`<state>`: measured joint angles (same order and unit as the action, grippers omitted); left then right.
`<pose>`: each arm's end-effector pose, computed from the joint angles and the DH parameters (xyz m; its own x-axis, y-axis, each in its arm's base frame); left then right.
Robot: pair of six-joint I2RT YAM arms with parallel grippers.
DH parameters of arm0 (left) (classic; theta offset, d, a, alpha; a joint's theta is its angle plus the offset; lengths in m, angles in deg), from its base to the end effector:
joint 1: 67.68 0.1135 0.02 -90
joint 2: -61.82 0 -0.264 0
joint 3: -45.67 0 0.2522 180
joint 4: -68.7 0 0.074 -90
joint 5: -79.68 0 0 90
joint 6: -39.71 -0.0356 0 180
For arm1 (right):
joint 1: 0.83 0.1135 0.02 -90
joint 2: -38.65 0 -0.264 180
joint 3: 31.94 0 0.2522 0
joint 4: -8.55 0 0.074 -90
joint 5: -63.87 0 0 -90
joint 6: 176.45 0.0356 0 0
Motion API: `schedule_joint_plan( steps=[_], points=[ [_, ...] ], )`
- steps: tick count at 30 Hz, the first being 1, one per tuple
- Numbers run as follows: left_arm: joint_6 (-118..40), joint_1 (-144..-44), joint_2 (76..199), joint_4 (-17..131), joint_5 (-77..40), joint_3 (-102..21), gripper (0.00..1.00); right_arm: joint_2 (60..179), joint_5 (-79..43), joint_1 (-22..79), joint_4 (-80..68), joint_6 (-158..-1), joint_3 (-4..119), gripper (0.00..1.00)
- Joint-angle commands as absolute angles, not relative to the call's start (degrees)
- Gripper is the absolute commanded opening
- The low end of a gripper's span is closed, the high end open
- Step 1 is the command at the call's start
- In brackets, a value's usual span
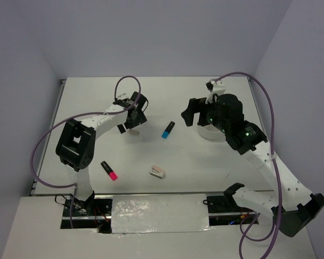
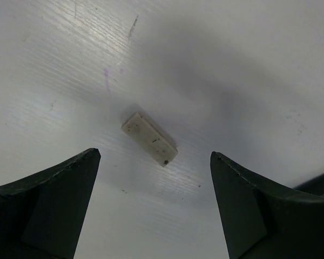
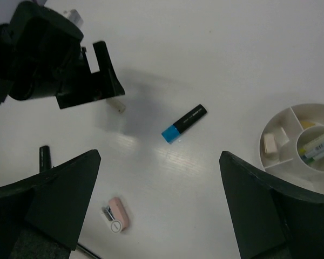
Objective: Sort the stationery into containers
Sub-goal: Place the stationery in the storage box, then pick up the stationery from the center of the board.
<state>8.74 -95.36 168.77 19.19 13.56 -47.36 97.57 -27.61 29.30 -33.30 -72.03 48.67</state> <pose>0.3515 -0.1681 0.2101 -0.6343 -0.5526 -0.5406 -0.5431 0.8162 -0.1972 0.1915 0.1101 0.3950 -0.4084 0.0508 -0.9114 -0.3914 0.8922 0.2251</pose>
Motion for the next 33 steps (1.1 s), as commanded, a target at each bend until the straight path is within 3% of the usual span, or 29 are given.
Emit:
schedule_joint_plan(
  steps=[1,26,30,33],
  points=[
    [18.6,-95.6,170.4,15.0,19.6,-51.4,0.96,95.1,-26.7,29.4,-30.3,-73.4,45.4,0.99],
    [28.0,-95.9,176.8,14.9,19.3,-48.2,0.75,95.4,-22.0,29.4,-28.0,-72.6,43.1,0.99],
    [28.5,-95.9,178.1,15.0,19.0,-48.4,0.63,94.9,-21.8,29.5,-27.5,-72.7,42.3,0.99],
    [28.6,-95.9,177.6,16.4,18.6,-46.7,0.36,94.6,-22.6,29.5,-27.9,-73.0,42.0,0.99]
  ],
)
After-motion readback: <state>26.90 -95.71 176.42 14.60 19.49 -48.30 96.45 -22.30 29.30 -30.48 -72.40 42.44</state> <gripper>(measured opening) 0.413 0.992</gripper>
